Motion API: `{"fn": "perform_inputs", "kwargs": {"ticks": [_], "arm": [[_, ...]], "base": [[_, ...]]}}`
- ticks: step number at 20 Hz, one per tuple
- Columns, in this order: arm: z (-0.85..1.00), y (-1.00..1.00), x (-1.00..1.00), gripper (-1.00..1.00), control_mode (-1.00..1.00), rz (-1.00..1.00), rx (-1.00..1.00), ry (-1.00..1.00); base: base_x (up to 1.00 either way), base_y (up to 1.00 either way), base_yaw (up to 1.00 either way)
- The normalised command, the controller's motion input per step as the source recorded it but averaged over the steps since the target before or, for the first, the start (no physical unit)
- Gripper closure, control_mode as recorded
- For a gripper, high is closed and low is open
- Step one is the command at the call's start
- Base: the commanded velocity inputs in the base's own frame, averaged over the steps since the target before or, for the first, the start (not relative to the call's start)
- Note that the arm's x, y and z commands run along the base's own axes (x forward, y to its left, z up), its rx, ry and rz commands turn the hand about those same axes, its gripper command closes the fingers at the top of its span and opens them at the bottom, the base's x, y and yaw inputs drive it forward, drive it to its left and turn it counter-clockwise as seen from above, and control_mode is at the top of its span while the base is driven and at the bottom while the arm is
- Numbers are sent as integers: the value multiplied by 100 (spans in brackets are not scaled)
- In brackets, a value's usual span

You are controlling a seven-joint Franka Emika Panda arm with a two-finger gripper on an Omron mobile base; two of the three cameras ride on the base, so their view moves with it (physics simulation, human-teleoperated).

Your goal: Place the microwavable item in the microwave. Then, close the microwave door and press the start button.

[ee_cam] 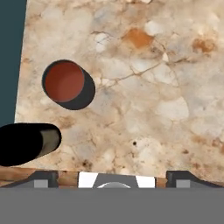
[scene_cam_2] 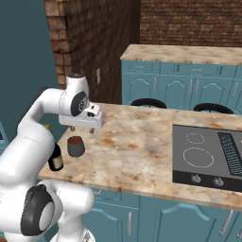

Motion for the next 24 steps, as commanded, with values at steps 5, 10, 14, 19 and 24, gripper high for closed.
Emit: {"fn": "perform_inputs", "kwargs": {"ticks": [5, 10, 14, 19, 24], "arm": [[-43, 19, 8, -100, -100, 1, 0, 22], [-41, 32, 7, -100, -100, 0, 0, 3], [-33, 14, 8, -100, -100, 0, 0, 0], [-26, 0, 20, -100, -100, 0, 0, 0], [-31, 1, 32, -100, -100, 0, 0, 1]], "base": [[0, 0, 0], [0, 0, 0], [0, 0, 0], [0, 0, 0], [0, 0, 0]]}}
